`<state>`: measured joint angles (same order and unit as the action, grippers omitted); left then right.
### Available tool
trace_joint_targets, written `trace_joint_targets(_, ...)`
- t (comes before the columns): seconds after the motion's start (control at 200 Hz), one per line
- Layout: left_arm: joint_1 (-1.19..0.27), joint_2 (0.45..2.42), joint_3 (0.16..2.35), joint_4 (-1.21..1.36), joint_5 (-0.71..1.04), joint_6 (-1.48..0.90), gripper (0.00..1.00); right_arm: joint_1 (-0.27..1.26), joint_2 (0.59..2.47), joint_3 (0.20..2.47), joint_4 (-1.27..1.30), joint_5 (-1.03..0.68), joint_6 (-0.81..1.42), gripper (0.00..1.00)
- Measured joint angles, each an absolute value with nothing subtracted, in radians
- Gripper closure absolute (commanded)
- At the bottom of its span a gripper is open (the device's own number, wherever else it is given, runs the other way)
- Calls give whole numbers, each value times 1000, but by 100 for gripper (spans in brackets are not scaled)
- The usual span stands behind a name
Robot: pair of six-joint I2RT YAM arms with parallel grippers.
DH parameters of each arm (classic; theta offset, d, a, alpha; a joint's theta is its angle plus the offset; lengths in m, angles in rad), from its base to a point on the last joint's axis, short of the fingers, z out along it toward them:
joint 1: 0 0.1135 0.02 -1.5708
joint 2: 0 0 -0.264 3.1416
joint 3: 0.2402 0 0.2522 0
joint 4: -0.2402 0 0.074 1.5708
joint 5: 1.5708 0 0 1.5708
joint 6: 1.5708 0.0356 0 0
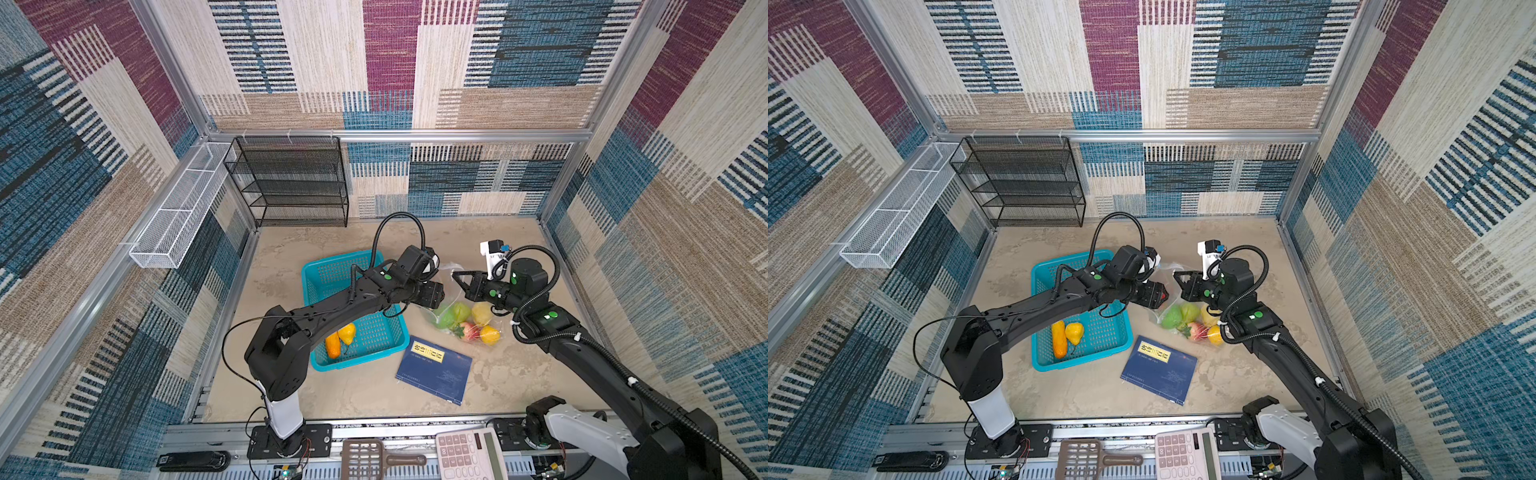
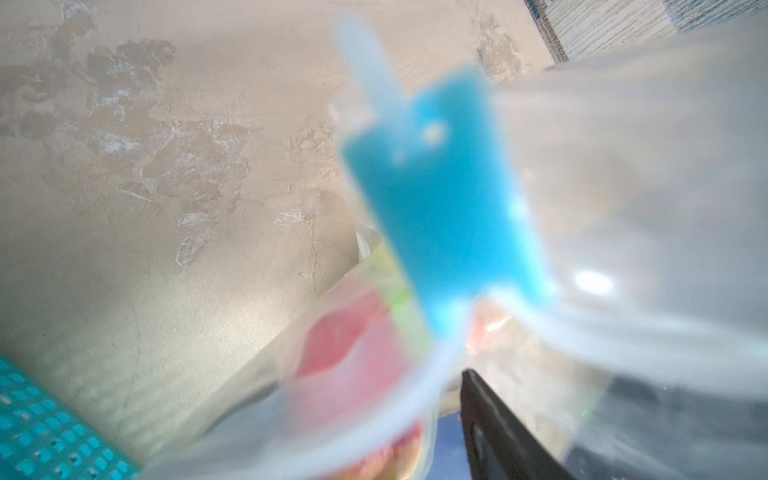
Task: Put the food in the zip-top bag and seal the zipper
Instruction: 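Release the red fruit into the bag held by the right gripper, then draw the left gripper back from the bag over the teal basket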
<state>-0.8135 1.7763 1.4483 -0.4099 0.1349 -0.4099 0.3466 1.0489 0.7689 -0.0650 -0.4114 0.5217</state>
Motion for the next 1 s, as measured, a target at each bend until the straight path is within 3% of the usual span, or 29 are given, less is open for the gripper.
trace_joint_targets(0.611, -750, 1425, 1142, -350, 0, -446, 26, 347, 1044, 765, -65, -409, 522, 100)
trace_joint_targets(0.997, -684, 1545, 1150, -264, 135, -520, 37, 347, 1049, 765, -65, -409, 522, 100)
